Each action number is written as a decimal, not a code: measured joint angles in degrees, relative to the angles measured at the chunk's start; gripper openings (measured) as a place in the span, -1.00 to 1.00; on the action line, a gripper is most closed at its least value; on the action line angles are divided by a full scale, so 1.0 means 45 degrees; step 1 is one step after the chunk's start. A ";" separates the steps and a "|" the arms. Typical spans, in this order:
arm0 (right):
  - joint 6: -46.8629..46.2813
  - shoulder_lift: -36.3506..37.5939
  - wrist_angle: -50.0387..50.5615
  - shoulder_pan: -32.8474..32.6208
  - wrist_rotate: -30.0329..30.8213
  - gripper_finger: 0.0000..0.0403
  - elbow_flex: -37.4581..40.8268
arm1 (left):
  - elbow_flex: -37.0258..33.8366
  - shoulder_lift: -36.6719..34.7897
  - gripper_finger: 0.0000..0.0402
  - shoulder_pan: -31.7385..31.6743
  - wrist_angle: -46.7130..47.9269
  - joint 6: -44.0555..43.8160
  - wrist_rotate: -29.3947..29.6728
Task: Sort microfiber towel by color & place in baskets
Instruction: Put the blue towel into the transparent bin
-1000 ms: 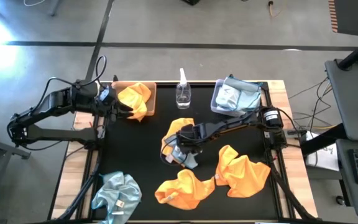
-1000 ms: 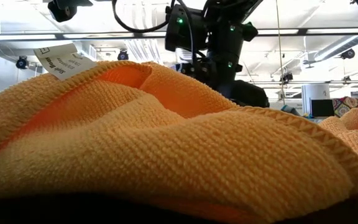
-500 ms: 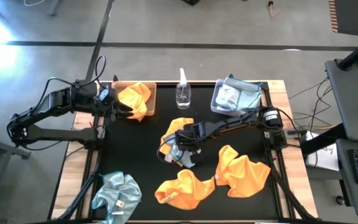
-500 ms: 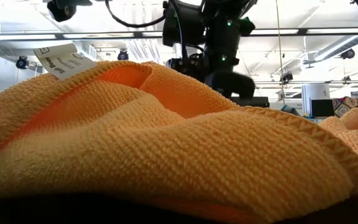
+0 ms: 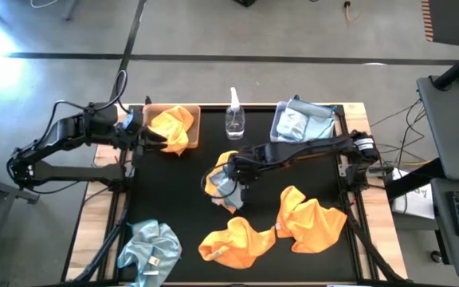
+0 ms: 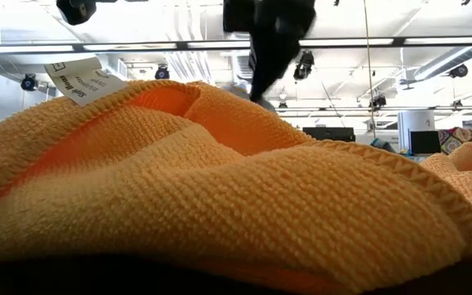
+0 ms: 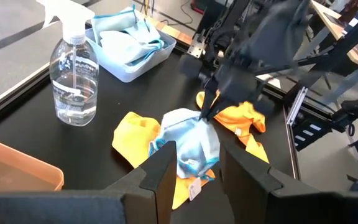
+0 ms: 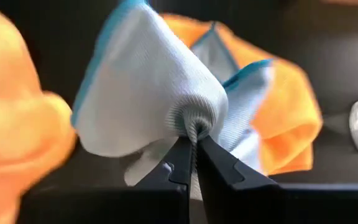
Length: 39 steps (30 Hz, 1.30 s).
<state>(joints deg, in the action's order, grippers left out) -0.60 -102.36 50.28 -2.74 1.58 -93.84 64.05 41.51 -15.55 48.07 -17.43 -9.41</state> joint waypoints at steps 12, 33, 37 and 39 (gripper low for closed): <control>-0.0773 0.0823 0.0022 -0.0005 0.0006 -0.95 -0.2544 | 0.0000 -0.0232 -0.47 0.0005 0.0005 0.0000 0.0000; -0.0697 0.0838 0.0054 -0.0306 -0.0004 -0.95 -0.5823 | 0.0000 -0.0334 -0.47 0.0005 0.0005 -0.0061 0.0005; -0.0397 0.0870 0.0287 -0.0310 -0.0001 -0.95 -0.6161 | 0.0000 -0.0329 -0.47 0.0005 0.0000 -0.0133 0.0005; -0.0362 0.0950 0.0634 -0.0304 0.0006 -0.95 -0.6209 | 0.0000 -0.0334 -0.47 0.0005 0.0000 -0.0136 0.0008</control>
<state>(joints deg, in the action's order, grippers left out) -2.23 -98.08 53.13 -4.11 1.61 -121.78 64.05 40.01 -15.53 48.07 -18.04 -9.38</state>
